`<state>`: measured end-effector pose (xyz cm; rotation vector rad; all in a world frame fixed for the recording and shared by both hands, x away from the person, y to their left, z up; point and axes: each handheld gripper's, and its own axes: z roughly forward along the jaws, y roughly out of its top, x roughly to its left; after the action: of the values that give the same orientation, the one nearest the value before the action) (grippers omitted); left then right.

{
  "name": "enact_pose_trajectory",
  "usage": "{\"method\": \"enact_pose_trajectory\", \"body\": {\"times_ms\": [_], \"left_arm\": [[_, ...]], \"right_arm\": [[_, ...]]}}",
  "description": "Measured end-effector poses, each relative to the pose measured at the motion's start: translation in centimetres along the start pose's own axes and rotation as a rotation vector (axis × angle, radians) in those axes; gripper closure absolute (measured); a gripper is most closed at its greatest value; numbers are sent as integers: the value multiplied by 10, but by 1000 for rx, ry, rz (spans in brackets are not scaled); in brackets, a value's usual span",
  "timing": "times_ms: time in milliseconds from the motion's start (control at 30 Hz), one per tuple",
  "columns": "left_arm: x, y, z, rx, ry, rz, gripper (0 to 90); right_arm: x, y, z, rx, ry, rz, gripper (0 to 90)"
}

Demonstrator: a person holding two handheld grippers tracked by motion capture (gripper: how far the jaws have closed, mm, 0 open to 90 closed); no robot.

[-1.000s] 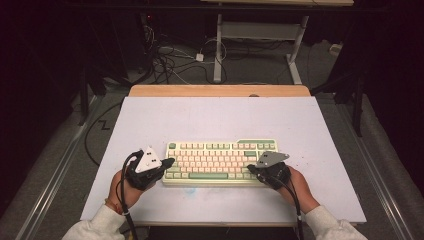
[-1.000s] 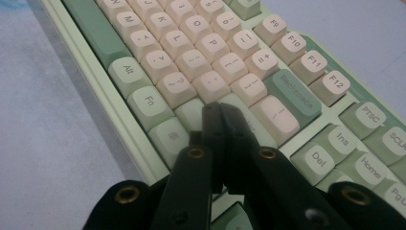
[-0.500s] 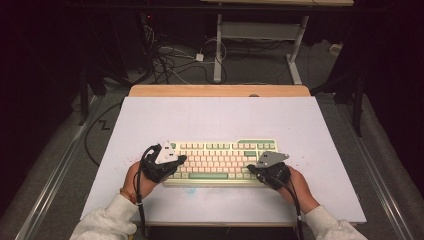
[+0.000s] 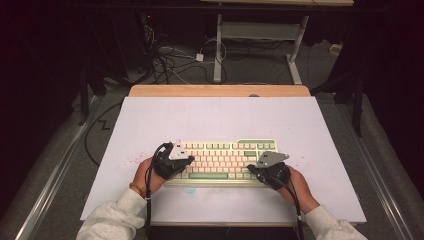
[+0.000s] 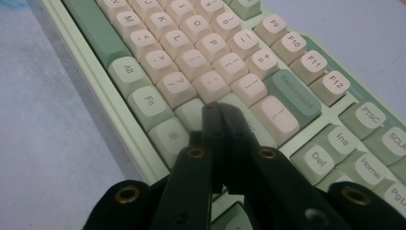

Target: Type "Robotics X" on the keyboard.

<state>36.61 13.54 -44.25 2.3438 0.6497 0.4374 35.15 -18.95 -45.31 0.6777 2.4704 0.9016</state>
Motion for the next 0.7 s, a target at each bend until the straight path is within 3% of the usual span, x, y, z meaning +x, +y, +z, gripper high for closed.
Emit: {"method": "enact_pose_trajectory", "body": {"times_ms": [700], "left_arm": [[-6,-8,1,38,-20,17,874]], "right_arm": [[0,0,0,-3,-3,-8,900]]}}
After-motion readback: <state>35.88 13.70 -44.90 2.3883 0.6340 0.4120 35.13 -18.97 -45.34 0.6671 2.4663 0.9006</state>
